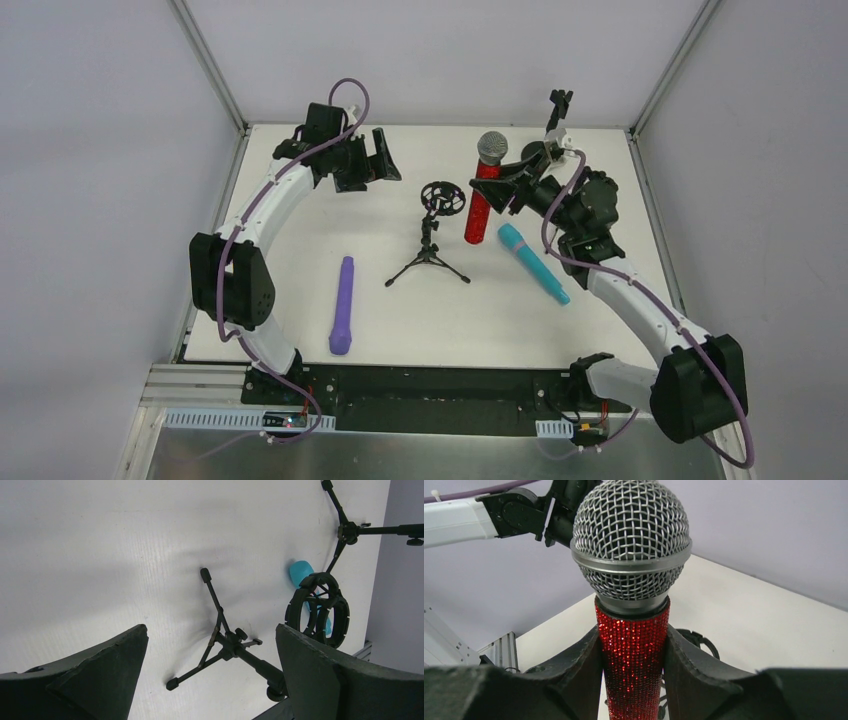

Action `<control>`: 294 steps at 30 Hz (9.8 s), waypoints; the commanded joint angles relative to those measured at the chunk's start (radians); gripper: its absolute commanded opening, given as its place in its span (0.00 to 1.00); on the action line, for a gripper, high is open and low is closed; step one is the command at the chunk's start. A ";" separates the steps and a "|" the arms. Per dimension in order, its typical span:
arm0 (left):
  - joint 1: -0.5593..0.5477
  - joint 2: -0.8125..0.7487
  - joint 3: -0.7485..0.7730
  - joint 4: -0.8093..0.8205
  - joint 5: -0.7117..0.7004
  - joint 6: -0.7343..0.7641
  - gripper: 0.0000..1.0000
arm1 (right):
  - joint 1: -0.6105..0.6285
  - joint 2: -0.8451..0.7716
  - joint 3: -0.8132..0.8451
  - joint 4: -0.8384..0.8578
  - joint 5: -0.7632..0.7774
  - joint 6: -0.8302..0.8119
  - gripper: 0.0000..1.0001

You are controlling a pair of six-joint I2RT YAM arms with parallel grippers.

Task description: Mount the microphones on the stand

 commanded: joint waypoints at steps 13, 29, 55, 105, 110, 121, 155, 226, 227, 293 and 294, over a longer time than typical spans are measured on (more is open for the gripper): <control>0.003 -0.016 0.049 -0.004 0.052 -0.013 0.99 | 0.071 0.281 0.210 0.588 -0.049 0.043 0.00; 0.010 0.000 0.051 -0.004 0.073 -0.026 0.99 | 0.081 0.332 0.285 0.616 -0.058 -0.001 0.00; 0.011 0.020 0.057 -0.004 0.099 -0.033 0.99 | 0.082 0.462 0.212 0.684 0.058 -0.058 0.00; 0.010 0.035 0.060 -0.005 0.119 -0.039 0.99 | 0.095 0.407 0.169 0.374 0.054 -0.148 0.00; 0.010 0.042 0.062 -0.004 0.126 -0.041 0.99 | 0.102 0.416 0.181 0.339 0.076 -0.148 0.00; 0.011 0.038 0.061 -0.004 0.120 -0.036 0.99 | 0.122 0.390 0.251 0.110 0.106 -0.205 0.00; 0.011 0.035 0.062 -0.004 0.125 -0.036 0.99 | 0.141 0.414 0.269 -0.084 0.108 -0.263 0.00; 0.011 0.043 0.063 -0.004 0.131 -0.035 0.99 | 0.138 0.394 0.091 0.301 0.133 -0.157 0.47; 0.011 0.043 0.063 -0.004 0.130 -0.035 0.99 | 0.138 0.392 0.089 0.304 0.135 -0.157 0.53; -0.378 -0.242 -0.063 0.055 -0.249 0.295 0.98 | 0.122 -0.382 -0.162 -0.985 0.799 0.428 0.99; -0.399 -0.236 -0.060 0.047 -0.278 0.310 0.98 | 0.122 -0.366 -0.153 -0.996 0.794 0.428 0.99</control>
